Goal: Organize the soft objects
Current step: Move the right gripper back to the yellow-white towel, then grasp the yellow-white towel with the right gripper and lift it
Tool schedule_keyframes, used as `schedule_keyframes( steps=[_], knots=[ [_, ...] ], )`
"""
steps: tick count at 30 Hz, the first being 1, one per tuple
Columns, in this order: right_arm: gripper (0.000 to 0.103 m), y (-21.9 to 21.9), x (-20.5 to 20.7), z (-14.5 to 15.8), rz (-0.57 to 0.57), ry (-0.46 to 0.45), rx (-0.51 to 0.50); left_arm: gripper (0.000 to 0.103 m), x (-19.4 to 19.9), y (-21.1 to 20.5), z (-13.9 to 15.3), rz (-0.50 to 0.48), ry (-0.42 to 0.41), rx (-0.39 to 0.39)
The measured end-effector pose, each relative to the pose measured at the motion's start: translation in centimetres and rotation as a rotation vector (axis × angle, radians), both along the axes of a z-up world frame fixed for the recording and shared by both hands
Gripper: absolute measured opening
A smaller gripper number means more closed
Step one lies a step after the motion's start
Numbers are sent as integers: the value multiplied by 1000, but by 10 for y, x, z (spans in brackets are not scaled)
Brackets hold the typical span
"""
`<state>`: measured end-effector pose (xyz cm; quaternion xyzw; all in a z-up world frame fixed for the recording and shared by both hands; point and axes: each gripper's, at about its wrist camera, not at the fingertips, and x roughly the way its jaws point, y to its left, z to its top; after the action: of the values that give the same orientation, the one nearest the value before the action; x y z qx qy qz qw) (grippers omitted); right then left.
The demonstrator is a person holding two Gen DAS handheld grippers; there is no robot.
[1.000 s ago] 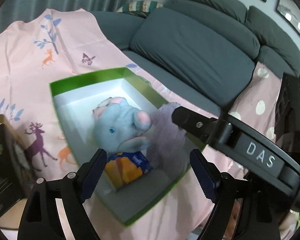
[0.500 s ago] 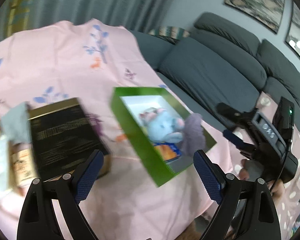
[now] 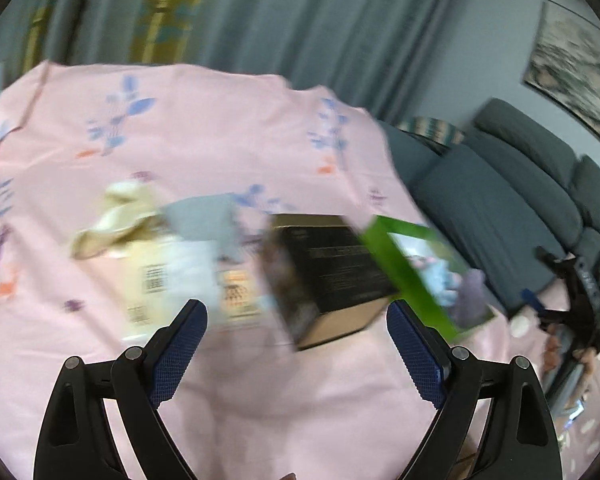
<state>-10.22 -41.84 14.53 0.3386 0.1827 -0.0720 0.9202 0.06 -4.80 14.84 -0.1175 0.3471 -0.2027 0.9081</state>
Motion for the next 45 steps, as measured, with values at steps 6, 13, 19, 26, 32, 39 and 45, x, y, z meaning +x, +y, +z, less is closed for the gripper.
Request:
schedule_keyframes(
  steps=[6, 13, 19, 26, 32, 39, 45],
  knots=[
    [94, 50, 18, 12, 105, 20, -73, 92, 4, 77, -35, 187, 58, 8],
    [66, 144, 66, 13, 293, 110, -214, 92, 7, 133, -84, 315, 136, -86],
    [75, 236, 130, -6, 474, 234, -239, 92, 9, 153, -94, 387, 176, -122],
    [96, 337, 235, -33, 639, 324, -242, 92, 5, 174, -89, 461, 151, -91],
    [75, 385, 312, -77, 613, 490, -292, 92, 4, 195, -85, 556, 122, -28],
    [8, 390, 322, -88, 624, 507, -349, 92, 7, 202, -90, 552, 156, -90],
    [8, 377, 282, -17, 673, 292, -313, 92, 6, 199, -89, 551, 153, -82]
  ],
)
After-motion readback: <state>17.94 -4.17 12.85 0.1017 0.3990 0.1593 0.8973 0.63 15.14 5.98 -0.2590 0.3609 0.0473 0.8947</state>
